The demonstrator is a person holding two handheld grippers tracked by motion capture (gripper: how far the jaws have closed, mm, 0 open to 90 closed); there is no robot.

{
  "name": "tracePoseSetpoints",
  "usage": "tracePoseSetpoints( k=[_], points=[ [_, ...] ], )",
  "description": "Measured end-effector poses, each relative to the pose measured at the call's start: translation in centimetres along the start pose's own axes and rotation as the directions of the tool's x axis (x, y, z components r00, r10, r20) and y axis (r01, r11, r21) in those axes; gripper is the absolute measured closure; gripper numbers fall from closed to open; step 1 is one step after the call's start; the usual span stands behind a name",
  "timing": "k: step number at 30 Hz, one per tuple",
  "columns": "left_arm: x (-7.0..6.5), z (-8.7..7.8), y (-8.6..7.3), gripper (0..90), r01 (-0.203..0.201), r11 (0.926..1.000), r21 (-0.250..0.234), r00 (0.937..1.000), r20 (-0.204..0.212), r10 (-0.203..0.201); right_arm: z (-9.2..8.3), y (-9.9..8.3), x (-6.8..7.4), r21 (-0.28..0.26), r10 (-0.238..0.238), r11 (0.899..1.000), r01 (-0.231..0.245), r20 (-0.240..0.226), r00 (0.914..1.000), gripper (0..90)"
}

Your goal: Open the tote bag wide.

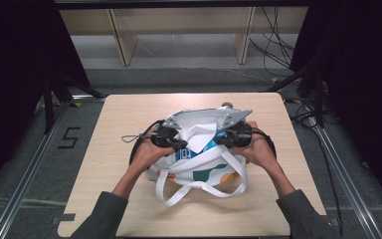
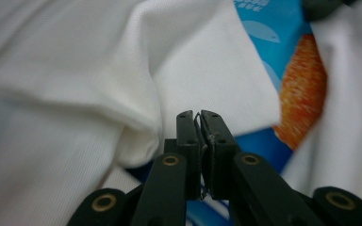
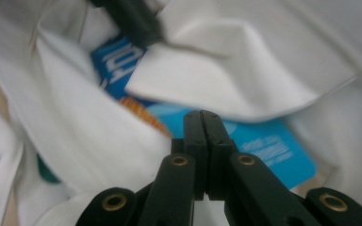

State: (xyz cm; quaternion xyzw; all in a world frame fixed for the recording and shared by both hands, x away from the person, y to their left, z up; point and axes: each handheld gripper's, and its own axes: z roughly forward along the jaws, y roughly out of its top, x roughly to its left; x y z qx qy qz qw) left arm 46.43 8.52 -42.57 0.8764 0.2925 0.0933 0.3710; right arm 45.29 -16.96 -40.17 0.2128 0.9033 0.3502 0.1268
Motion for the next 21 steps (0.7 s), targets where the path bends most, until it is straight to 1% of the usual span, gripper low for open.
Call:
tracePoseSetpoints(
  k=[1,2,3,4,5,6,8,9,10,11,12,13,14,15,16,17,18,19,20,21],
  points=[
    [0.0,0.9,0.3,86.0,0.008,0.9998,0.017,1.0000,-0.001,-0.008,0.0,0.0,0.0,0.000,0.000,1.000,0.000,0.000,1.0000,90.0],
    [0.3,2.1,1.1,86.5,0.014,0.9993,0.035,0.9995,-0.029,-0.013,0.0,-0.8,0.5,0.036,-0.016,0.999,0.016,-0.009,0.9998,90.0],
    [0.3,2.1,1.1,87.4,0.014,0.9993,0.035,0.9995,-0.029,-0.013,0.0,-0.8,0.5,0.036,-0.016,0.999,0.016,-0.009,0.9998,90.0],
    [0.5,2.7,1.6,87.4,0.022,0.9991,0.036,0.9981,-0.057,-0.020,-0.1,-1.2,0.6,0.037,-0.014,0.999,0.014,-0.019,0.9997,90.0],
    [0.7,2.9,2.0,88.4,0.023,0.9983,0.053,0.9975,-0.069,-0.020,-0.2,-1.6,0.9,0.051,-0.009,0.999,0.011,-0.040,0.9992,90.0],
    [1.0,3.3,2.3,88.9,0.014,0.9975,0.070,0.9963,-0.086,-0.008,-0.4,-1.8,1.2,0.060,-0.021,0.998,0.025,-0.063,0.9978,90.0],
    [1.4,4.1,2.9,89.2,0.032,0.9945,0.100,0.9926,-0.120,-0.019,-0.4,-2.5,1.9,0.131,-0.065,0.988,0.076,-0.086,0.9941,90.0],
    [1.7,4.3,3.3,89.2,0.038,0.9949,0.094,0.9906,-0.134,-0.025,-0.3,-3.0,2.3,0.157,-0.063,0.984,0.078,-0.101,0.9929,90.0],
    [2.0,4.4,3.6,89.2,0.038,0.9934,0.109,0.9871,-0.159,-0.020,-0.1,-3.4,2.6,0.175,-0.073,0.980,0.091,-0.108,0.9915,90.0],
    [2.4,4.7,3.8,89.3,0.039,0.9925,0.116,0.9800,-0.198,-0.015,-0.1,-4.3,3.0,0.169,-0.057,0.983,0.076,-0.114,0.9918,90.0],
    [2.7,5.0,4.0,89.3,0.037,0.9892,0.142,0.9751,-0.222,-0.005,-0.1,-4.3,3.0,0.169,-0.057,0.983,0.076,-0.114,0.9918,90.0],
    [3.0,5.4,4.0,89.3,0.042,0.9868,0.157,0.9713,-0.238,-0.003,0.0,-4.6,3.0,0.162,-0.061,0.984,0.081,-0.122,0.9906,90.0],
    [3.2,5.9,4.0,89.4,0.044,0.9852,0.165,0.9668,-0.255,0.000,0.0,-5.0,3.2,0.165,-0.051,0.984,0.072,-0.125,0.9908,90.0],
    [3.4,6.2,3.9,89.5,0.047,0.9849,0.167,0.9637,-0.267,-0.001,0.0,-5.2,3.3,0.166,-0.038,0.984,0.059,-0.126,0.9913,90.0],
    [3.5,6.5,3.9,89.5,0.050,0.9860,0.159,0.9612,-0.276,-0.004,0.0,-5.2,3.3,0.166,-0.038,0.984,0.059,-0.126,0.9913,90.0],
    [3.5,6.6,4.0,89.5,0.054,0.9848,0.165,0.9574,-0.289,-0.005,0.1,-5.3,3.4,0.162,-0.026,0.986,0.046,-0.124,0.9920,90.0],
    [3.4,6.7,4.1,89.4,0.054,0.9837,0.171,0.9564,-0.292,-0.002,0.0,-5.3,3.2,0.156,-0.034,0.986,0.054,-0.130,0.9909,90.0],
    [3.3,6.5,4.1,89.4,0.051,0.9830,0.176,0.9579,-0.287,0.002,0.0,-5.3,3.2,0.156,-0.034,0.986,0.054,-0.130,0.9909,90.0],
    [3.1,6.1,4.1,87.0,0.049,0.9829,0.177,0.9632,-0.269,0.000,-0.2,-5.1,3.2,0.142,-0.032,0.989,0.049,-0.118,0.9925,90.0],
    [3.1,5.5,4.1,84.2,0.056,0.9864,0.155,0.9696,-0.244,-0.017,-0.5,-4.9,3.2,0.127,-0.017,0.991,0.032,-0.116,0.9931,90.0]
  ],
)
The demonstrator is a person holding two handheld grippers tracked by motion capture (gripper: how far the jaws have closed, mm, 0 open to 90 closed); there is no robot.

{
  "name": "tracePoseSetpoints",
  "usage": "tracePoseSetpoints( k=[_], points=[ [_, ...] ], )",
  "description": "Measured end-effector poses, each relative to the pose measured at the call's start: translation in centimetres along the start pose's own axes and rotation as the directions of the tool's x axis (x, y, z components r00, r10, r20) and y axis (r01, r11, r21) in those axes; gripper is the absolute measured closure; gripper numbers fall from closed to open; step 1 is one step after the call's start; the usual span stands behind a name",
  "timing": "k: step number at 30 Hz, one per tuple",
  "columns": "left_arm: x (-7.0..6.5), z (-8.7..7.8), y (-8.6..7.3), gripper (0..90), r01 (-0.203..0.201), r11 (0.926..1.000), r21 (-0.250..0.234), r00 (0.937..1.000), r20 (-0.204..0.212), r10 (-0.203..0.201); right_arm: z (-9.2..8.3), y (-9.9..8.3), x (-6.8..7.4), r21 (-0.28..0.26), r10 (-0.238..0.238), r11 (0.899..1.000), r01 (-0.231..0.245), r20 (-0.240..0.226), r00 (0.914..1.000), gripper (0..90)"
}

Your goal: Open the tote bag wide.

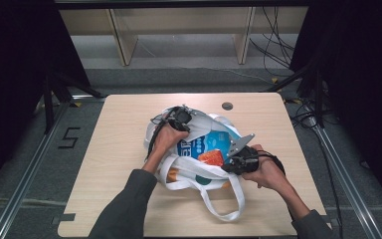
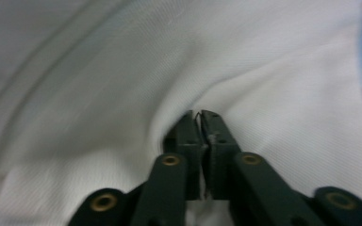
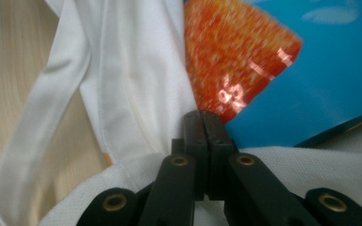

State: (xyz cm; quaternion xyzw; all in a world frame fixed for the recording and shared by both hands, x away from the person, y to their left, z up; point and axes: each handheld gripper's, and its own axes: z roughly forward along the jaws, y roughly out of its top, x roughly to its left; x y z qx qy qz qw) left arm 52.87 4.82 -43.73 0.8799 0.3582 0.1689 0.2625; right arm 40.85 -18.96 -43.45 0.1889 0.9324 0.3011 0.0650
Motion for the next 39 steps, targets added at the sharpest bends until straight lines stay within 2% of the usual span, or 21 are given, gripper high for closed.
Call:
tracePoseSetpoints(
  k=[4,6,8,11,13,14,16,19,20,24,26,28,29,31,32,33,34,36,37,38,39],
  points=[
    [0.6,-2.9,-1.1,82.4,0.024,0.9962,-0.084,0.9977,0.065,-0.018,-1.0,0.8,-0.2,-0.067,-0.003,0.998,0.005,0.032,0.9995,90.0],
    [0.9,-4.3,-1.9,82.5,0.055,0.9903,-0.128,0.9901,0.135,-0.038,-1.8,1.3,-0.3,-0.105,0.004,0.994,0.002,0.057,0.9983,90.0],
    [0.8,-5.4,-2.9,82.4,0.056,0.9860,-0.157,0.9849,0.171,-0.028,-2.4,1.7,-0.7,-0.162,0.009,0.987,0.005,0.086,0.9963,90.0],
    [0.4,-6.3,-4.0,82.1,0.060,0.9798,-0.191,0.9776,0.210,-0.019,-2.6,1.8,-1.0,-0.155,0.016,0.988,0.001,0.112,0.9936,90.0],
    [0.2,-6.4,-4.4,82.0,0.052,0.9789,-0.198,0.9790,0.203,-0.011,-2.6,1.8,-1.1,-0.154,0.016,0.988,0.004,0.124,0.9922,90.0],
    [0.2,-6.3,-4.5,81.9,0.053,0.9801,-0.192,0.9778,0.209,-0.012,-2.4,1.7,-1.0,-0.158,0.040,0.987,-0.019,0.133,0.9903,90.0],
    [-0.1,-5.7,-4.6,81.4,0.049,0.9847,-0.167,0.9750,0.222,-0.011,-2.3,1.6,-1.3,-0.142,0.029,0.990,-0.007,0.159,0.9868,90.0],
    [-0.4,-4.8,-4.8,80.3,-0.012,0.9959,-0.089,0.9807,0.193,0.029,-1.8,1.4,-1.7,-0.132,0.034,0.991,-0.010,0.183,0.9826,90.0],
    [-0.3,-4.7,-4.9,80.6,-0.022,0.9970,-0.074,0.9808,0.192,0.036,-1.9,1.3,-1.8,-0.108,0.047,0.994,-0.029,0.168,0.9847,90.0],
    [0.5,-4.9,-7.1,81.9,-0.046,0.9989,-0.012,0.9815,0.185,0.047,-1.7,-0.1,-2.1,-0.012,0.056,0.998,-0.055,0.220,0.9738,90.0],
    [0.8,-5.0,-7.6,81.9,-0.054,0.9985,-0.006,0.9822,0.180,0.054,-1.7,-0.7,-2.4,0.005,0.068,0.997,-0.071,0.223,0.9724,90.0],
    [1.2,-5.3,-8.4,82.0,-0.018,0.9996,-0.022,0.9765,0.214,0.022,-1.3,-1.7,-3.1,0.002,0.108,0.994,-0.110,0.170,0.9795,90.0],
    [0.7,-5.3,-8.4,82.0,-0.023,0.9991,-0.035,0.9799,0.197,0.030,-1.0,-1.7,-3.2,-0.005,0.108,0.994,-0.108,0.185,0.9767,90.0],
    [0.6,-5.7,-8.3,81.2,-0.041,0.9984,-0.040,0.9790,0.198,0.048,-1.2,-1.3,-3.0,0.002,0.105,0.994,-0.108,0.199,0.9742,90.0],
    [0.4,-6.0,-8.1,77.5,-0.028,0.9970,-0.072,0.9777,0.206,0.042,-2.4,-0.3,-2.6,-0.049,0.129,0.991,-0.121,0.198,0.9717,90.0],
    [0.3,-6.5,-7.9,77.5,-0.007,0.9953,-0.097,0.9751,0.220,0.029,-2.4,-0.3,-2.6,-0.049,0.129,0.991,-0.121,0.198,0.9717,90.0],
    [0.3,-7.2,-7.7,77.2,-0.015,0.9930,-0.117,0.9732,0.226,0.042,-3.0,0.2,-2.8,-0.103,0.084,0.992,-0.066,0.176,0.9808,90.0],
    [0.3,-8.6,-7.2,77.3,-0.024,0.9870,-0.159,0.9778,0.202,0.056,-4.1,1.3,-3.4,-0.193,0.078,0.980,-0.041,0.186,0.9795,90.0],
    [0.7,-9.3,-7.0,77.3,-0.022,0.9844,-0.174,0.9804,0.189,0.056,-4.5,1.9,-3.9,-0.221,0.081,0.975,-0.033,0.214,0.9735,90.0],
    [1.1,-9.8,-7.1,78.5,0.011,0.9770,-0.213,0.9836,0.178,0.027,-4.8,2.8,-5.1,-0.277,0.096,0.960,-0.029,0.231,0.9682,90.0],
    [1.8,-10.1,-7.2,78.5,0.043,0.9721,-0.231,0.9857,0.169,-0.004,-4.8,2.8,-5.1,-0.277,0.096,0.960,-0.029,0.231,0.9682,90.0]
  ],
)
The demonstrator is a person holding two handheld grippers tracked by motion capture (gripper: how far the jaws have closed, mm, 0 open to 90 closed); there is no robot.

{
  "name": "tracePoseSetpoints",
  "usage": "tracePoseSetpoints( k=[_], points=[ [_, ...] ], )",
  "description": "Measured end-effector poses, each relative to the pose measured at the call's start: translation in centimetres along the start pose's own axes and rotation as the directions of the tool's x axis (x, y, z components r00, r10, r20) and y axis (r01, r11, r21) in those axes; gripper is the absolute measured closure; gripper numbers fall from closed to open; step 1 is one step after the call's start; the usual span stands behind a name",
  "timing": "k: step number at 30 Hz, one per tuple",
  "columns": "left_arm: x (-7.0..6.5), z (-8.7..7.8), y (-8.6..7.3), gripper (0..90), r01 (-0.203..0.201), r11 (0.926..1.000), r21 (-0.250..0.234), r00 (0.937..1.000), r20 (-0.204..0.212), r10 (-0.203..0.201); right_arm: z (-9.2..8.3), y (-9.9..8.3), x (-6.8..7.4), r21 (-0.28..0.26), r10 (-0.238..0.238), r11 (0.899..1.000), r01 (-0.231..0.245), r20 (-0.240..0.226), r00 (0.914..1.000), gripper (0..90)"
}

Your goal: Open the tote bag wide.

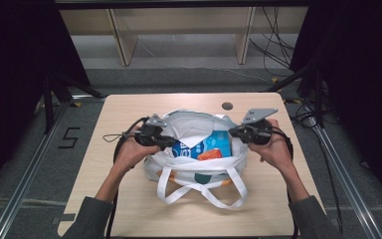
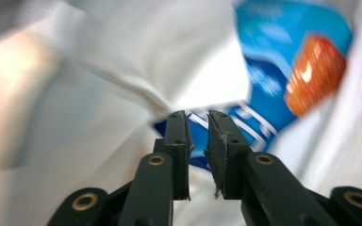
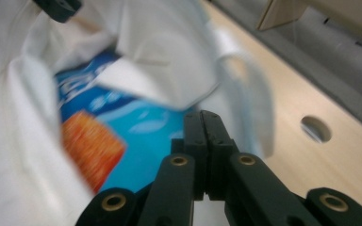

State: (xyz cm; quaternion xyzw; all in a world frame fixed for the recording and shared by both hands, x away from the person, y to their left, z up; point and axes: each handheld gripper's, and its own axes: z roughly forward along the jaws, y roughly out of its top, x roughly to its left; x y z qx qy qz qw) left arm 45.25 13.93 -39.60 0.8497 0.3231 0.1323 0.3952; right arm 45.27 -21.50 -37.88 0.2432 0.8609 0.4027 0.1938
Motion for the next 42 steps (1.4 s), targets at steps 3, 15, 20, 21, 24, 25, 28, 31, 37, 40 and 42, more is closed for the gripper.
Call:
tracePoseSetpoints(
  k=[3,15,20,21,24,25,28,31,37,40,42],
  points=[
    [2.4,-0.6,-0.8,80.6,0.048,0.9981,-0.039,0.9967,-0.063,-0.051,1.3,-0.1,-1.9,-0.022,0.046,0.999,-0.045,0.031,0.9985,90.0],
    [5.9,2.9,-5.7,89.2,0.143,0.9882,0.055,0.9863,-0.091,-0.138,8.7,-6.2,-5.1,0.138,0.266,0.953,-0.269,0.041,0.9632,90.0],
    [5.2,2.4,-5.3,89.1,0.132,0.9892,0.064,0.9854,-0.117,-0.124,8.8,-6.3,-4.6,0.118,0.246,0.960,-0.252,0.063,0.9671,90.0],
    [5.0,1.8,-5.1,87.1,0.134,0.9894,0.055,0.9862,-0.105,-0.128,8.0,-5.8,-4.5,0.135,0.248,0.957,-0.256,0.069,0.9662,90.0],
    [3.6,0.5,-4.4,83.5,0.101,0.9949,0.004,0.9904,-0.096,-0.100,5.2,-4.2,-3.9,0.086,0.199,0.974,-0.208,0.101,0.9748,90.0],
    [2.8,0.3,-4.2,83.2,0.091,0.9958,-0.008,0.9926,-0.081,-0.091,4.4,-3.7,-3.6,0.064,0.169,0.983,-0.175,0.087,0.9817,90.0],
    [0.2,0.3,-3.9,82.2,0.049,0.9985,-0.022,0.9987,-0.009,-0.050,2.2,-2.3,-1.3,-0.003,0.110,0.994,-0.111,-0.011,0.9938,90.0],
    [-1.6,1.1,-4.1,82.4,-0.008,0.9994,0.034,0.9998,0.017,0.007,2.0,-2.2,0.4,0.025,0.068,0.997,-0.066,-0.064,0.9956,90.0],
    [-1.7,-0.1,-5.6,83.0,-0.017,0.9986,0.050,0.9959,0.089,0.013,1.3,-3.5,3.4,0.143,0.024,0.990,0.001,-0.172,0.9848,90.0],
    [-1.6,0.2,-5.9,83.4,0.012,0.9992,0.039,0.9951,0.097,-0.016,1.3,-4.7,4.5,0.199,0.022,0.980,0.019,-0.198,0.9799,90.0],
    [-1.8,0.3,-6.0,83.8,0.010,0.9984,0.056,0.9957,0.091,-0.015,1.4,-5.0,5.0,0.217,0.022,0.976,0.025,-0.211,0.9772,90.0]
  ],
)
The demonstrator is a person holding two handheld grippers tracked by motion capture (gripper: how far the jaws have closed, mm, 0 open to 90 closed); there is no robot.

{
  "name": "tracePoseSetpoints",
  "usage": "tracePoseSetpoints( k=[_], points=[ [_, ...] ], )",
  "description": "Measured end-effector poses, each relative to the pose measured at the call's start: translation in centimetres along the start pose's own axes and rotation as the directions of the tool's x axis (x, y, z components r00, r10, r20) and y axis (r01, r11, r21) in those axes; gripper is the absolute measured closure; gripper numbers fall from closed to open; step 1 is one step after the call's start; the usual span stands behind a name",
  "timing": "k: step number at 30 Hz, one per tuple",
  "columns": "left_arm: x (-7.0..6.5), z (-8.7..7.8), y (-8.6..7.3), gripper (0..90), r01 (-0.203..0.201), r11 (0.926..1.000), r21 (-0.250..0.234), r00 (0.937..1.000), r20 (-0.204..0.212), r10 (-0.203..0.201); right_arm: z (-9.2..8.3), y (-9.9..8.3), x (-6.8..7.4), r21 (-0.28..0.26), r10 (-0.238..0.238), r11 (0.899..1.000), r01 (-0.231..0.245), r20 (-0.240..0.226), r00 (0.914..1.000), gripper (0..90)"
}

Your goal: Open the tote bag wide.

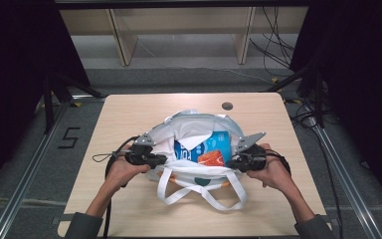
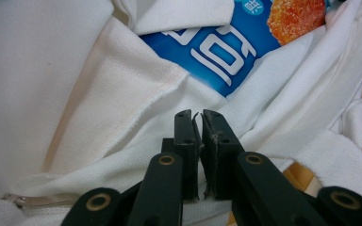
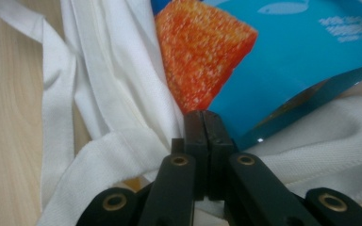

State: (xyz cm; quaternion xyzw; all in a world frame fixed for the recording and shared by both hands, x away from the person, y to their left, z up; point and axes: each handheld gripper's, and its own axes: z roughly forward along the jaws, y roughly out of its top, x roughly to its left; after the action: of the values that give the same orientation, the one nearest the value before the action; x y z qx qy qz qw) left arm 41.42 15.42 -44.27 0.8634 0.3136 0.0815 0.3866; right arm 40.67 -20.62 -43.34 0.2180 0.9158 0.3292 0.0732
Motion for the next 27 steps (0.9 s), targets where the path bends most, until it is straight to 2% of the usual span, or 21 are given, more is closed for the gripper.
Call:
tracePoseSetpoints(
  k=[2,3,4,5,6,7,10,11,12,14,17,18,20,21,23,24,25,26,27],
  points=[
    [-0.2,-0.2,0.1,83.8,-0.028,0.9996,0.007,0.9996,-0.009,0.028,0.2,-0.1,0.0,0.012,-0.011,1.000,0.011,0.010,0.9999,90.0],
    [-0.5,-0.2,0.1,83.6,-0.019,0.9997,0.012,0.9998,-0.009,0.019,0.1,0.0,0.1,0.015,-0.010,1.000,0.010,0.008,0.9999,90.0],
    [-0.6,-0.3,0.1,83.0,-0.033,0.9993,0.019,0.9993,-0.015,0.033,0.1,0.2,0.1,0.012,-0.027,1.000,0.027,0.025,0.9993,90.0],
    [-0.6,-0.3,0.2,82.5,-0.035,0.9991,0.023,0.9993,-0.013,0.036,-0.1,0.7,0.1,-0.016,-0.047,0.999,0.048,0.027,0.9985,90.0],
    [-0.8,-0.2,0.3,82.6,-0.031,0.9993,0.022,0.9994,-0.013,0.032,-0.2,0.9,0.0,-0.032,-0.036,0.999,0.037,0.036,0.9987,90.0],
    [-0.8,-0.1,0.4,83.3,-0.048,0.9984,0.031,0.9987,-0.013,0.048,-0.5,1.8,-0.3,-0.078,-0.031,0.996,0.035,0.052,0.9982,90.0],
    [-1.2,0.1,0.0,85.1,-0.045,0.9978,0.048,0.9989,0.010,0.045,-0.1,2.6,-0.6,-0.102,-0.039,0.994,0.048,0.088,0.9954,90.0],
    [-1.3,0.0,-0.3,85.7,-0.059,0.9955,0.074,0.9977,0.038,0.056,0.3,2.8,-0.8,-0.100,-0.036,0.994,0.044,0.088,0.9954,90.0],
    [-1.5,-0.2,-0.7,87.1,-0.107,0.9847,0.138,0.9936,0.049,0.101,0.6,2.9,-1.3,-0.118,-0.021,0.993,0.030,0.079,0.9967,90.0],
    [-1.8,-0.2,-2.0,88.4,-0.108,0.9842,0.140,0.9931,0.061,0.101,0.5,3.0,-1.5,-0.112,-0.021,0.993,0.029,0.065,0.9976,90.0],
    [-1.9,-0.1,-2.4,89.2,-0.064,0.9922,0.107,0.9962,0.066,0.057,0.3,2.9,-1.5,-0.126,-0.013,0.992,0.020,0.060,0.9981,90.0],
    [-1.9,-0.2,-2.3,89.2,-0.099,0.9879,0.120,0.9938,0.063,0.092,0.1,2.9,-1.5,-0.141,-0.006,0.990,0.017,0.074,0.9972,90.0],
    [-2.0,-0.4,-2.2,87.5,-0.063,0.9949,0.078,0.9970,0.049,0.060,-0.9,2.6,-2.0,-0.144,0.014,0.990,0.002,0.108,0.9940,90.0],
    [-1.9,-0.6,-2.0,85.6,-0.051,0.9977,0.045,0.9979,0.043,0.049,-1.5,2.3,-2.6,-0.180,0.030,0.984,-0.009,0.115,0.9929,90.0],
    [-1.9,-0.8,-1.8,84.2,-0.041,0.9987,0.032,0.9985,0.037,0.039,-1.8,2.1,-2.8,-0.197,0.046,0.980,-0.020,0.128,0.9907,90.0],
    [-1.8,-0.9,-1.5,82.9,-0.031,0.9995,0.004,0.9992,0.027,0.031,-2.1,2.0,-3.0,-0.211,0.058,0.977,-0.030,0.130,0.9897,90.0],
    [-1.8,-1.1,-1.2,79.7,-0.024,0.9994,-0.025,0.9996,0.017,0.024,-2.5,2.0,-3.7,-0.262,0.069,0.965,-0.024,0.166,0.9837,90.0],
    [-1.8,-1.3,-0.8,79.7,0.001,0.9971,-0.076,0.9999,0.017,0.000,-2.5,2.0,-3.7,-0.262,0.069,0.965,-0.024,0.166,0.9837,90.0],
    [-1.8,-1.7,-0.3,79.2,0.009,0.9929,-0.119,0.9999,0.016,-0.007,-2.8,1.9,-4.0,-0.264,0.088,0.964,-0.037,0.183,0.9791,90.0]
  ],
)
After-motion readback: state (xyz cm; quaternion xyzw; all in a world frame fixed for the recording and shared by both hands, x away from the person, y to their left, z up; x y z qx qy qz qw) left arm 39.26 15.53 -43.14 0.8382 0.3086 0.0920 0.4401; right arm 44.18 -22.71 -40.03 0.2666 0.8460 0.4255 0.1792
